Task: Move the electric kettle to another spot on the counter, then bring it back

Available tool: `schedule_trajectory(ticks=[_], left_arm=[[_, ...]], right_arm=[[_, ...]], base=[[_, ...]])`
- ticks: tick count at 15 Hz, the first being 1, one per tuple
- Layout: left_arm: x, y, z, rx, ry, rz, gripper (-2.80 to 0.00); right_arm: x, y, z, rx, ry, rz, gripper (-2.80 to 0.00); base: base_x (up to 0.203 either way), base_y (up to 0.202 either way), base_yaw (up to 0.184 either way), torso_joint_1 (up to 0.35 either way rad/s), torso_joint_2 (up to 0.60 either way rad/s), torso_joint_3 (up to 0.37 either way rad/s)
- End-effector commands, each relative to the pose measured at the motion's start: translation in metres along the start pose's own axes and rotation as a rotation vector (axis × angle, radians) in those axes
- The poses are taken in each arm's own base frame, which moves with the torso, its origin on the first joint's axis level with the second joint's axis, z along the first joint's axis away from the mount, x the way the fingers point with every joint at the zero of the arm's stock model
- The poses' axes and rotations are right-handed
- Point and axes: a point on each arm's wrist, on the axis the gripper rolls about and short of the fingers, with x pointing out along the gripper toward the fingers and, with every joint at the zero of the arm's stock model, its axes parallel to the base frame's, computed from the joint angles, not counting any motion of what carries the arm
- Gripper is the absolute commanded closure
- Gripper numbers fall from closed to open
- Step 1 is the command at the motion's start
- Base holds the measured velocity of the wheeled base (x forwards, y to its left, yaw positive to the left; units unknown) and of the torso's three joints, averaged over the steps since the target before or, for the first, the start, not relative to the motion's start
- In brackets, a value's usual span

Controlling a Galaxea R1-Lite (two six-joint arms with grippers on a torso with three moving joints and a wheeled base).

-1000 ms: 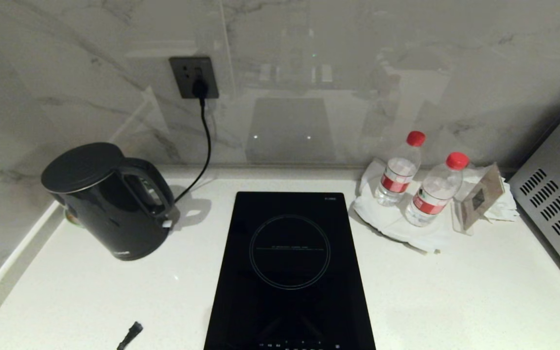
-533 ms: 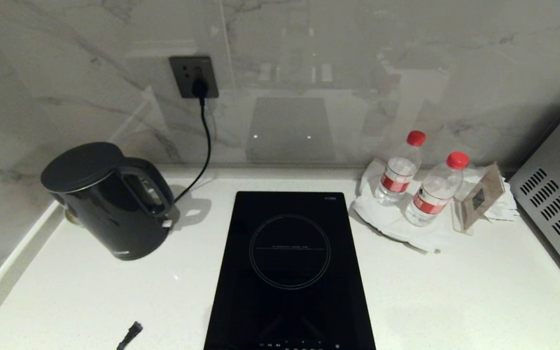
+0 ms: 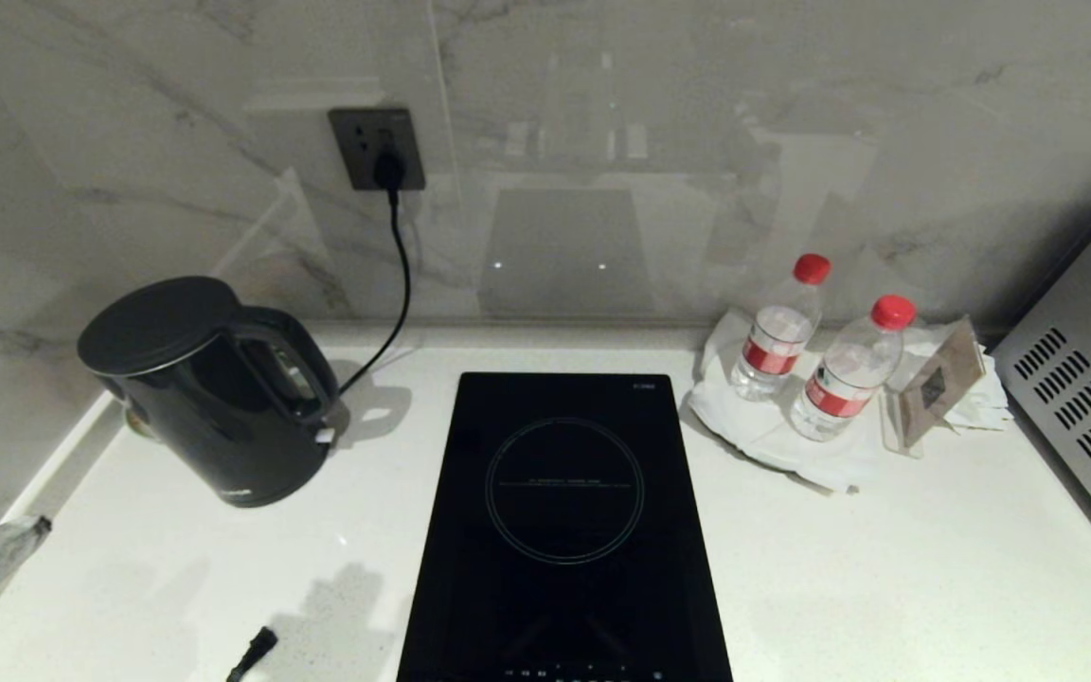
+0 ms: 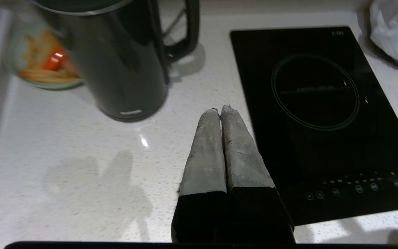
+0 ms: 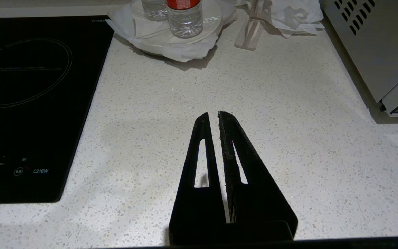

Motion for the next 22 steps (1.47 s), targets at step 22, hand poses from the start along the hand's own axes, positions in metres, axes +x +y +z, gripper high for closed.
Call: schedule_trajectory(ticks=[22], left_arm=[[0.259,-0.117,-0.099,-0.011,0.172,0.056,0.00]], right_arm=[[0.000,0.000,0.000,0.001,0.000,0.000,0.00]], base=[[0.000,0.000,0.000,0.000,0.00,0.000]])
